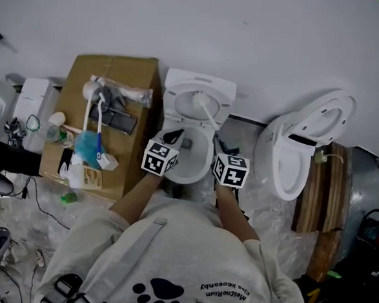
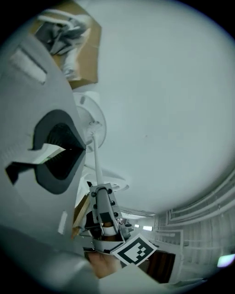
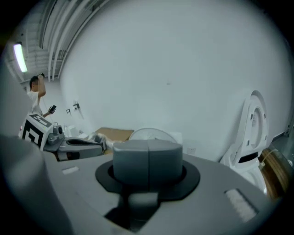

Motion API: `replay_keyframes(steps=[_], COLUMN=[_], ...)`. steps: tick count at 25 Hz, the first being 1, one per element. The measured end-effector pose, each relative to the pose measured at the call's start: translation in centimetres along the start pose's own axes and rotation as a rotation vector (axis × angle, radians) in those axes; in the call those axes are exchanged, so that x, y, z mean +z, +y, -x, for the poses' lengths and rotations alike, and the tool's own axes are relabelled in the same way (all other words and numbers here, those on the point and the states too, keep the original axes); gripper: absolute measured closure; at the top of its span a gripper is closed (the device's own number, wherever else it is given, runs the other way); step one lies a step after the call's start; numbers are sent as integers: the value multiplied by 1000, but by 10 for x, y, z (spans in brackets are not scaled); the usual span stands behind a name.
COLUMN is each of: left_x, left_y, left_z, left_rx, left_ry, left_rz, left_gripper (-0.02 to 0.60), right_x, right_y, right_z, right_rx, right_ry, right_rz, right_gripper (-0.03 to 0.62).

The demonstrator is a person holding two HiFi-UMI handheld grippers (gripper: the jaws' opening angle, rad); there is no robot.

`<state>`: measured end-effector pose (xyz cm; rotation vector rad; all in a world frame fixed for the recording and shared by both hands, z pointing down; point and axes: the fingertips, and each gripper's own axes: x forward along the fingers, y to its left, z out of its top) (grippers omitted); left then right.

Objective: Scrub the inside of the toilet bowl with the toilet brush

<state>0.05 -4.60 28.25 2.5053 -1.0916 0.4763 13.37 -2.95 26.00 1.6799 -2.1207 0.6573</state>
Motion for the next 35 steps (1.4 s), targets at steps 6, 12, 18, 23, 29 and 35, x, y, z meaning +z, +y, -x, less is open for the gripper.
replay_keyframes(steps=[6, 12, 18, 23, 29, 35], left_x=[119, 171, 166, 147, 133, 131], left_y=[-3, -27, -38, -42, -46, -58], left_z=[44, 83, 100, 98, 100, 104], left_rx=[94, 142, 164, 146, 140, 130], left_ry=[-255, -403, -442, -414, -399, -408], left_rz=[-135, -171, -275, -250, -261, -283], left_gripper=[583, 583, 583, 583, 583, 583], right_x=[85, 138, 124, 97, 92, 76], right_y=[21, 39, 51, 47, 44, 50], right_z=[35, 78, 97, 96, 103, 111], right_rx=[14, 27, 38, 40, 34, 66], right_ry=[-240, -427, -435, -381, -386, -368], right_rz=[121, 177, 172, 158, 162, 154], right_gripper=[447, 447, 447, 447, 447, 447])
